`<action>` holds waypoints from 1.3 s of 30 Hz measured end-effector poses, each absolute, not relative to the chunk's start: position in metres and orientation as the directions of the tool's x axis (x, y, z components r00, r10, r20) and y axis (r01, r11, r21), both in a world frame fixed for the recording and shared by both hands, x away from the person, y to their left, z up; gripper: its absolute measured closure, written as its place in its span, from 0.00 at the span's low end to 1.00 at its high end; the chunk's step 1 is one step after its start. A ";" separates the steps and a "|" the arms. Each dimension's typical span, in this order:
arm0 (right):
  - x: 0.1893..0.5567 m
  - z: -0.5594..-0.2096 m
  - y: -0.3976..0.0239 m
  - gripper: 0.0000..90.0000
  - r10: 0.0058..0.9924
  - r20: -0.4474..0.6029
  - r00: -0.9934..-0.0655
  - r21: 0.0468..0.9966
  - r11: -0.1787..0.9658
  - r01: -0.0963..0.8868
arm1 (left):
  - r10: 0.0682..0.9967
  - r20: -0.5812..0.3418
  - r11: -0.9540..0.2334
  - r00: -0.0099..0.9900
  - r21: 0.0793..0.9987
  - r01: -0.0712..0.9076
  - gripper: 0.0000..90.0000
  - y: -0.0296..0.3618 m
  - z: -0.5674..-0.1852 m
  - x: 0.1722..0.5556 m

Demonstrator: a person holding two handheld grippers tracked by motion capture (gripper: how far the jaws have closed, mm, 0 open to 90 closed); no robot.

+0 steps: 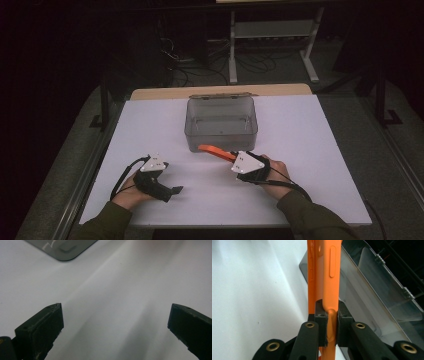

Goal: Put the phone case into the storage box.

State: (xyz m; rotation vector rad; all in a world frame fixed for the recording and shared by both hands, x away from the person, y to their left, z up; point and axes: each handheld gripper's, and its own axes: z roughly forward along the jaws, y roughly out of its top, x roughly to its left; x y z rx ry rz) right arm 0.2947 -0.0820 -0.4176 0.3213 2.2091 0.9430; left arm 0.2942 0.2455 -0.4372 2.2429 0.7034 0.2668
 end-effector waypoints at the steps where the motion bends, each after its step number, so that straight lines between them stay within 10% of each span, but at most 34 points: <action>1: 0.296 -0.417 -0.083 0.90 0.470 -0.503 -0.725 0.714 0.699 -0.042 | 0.562 -0.025 -0.562 0.827 0.721 0.404 0.00 0.245 -0.437 0.294; 39: 0.318 -0.413 -0.106 0.90 0.564 -0.113 -0.818 0.850 0.482 0.214 | 0.563 -0.028 -0.562 0.826 0.719 0.408 0.00 0.245 -0.437 0.294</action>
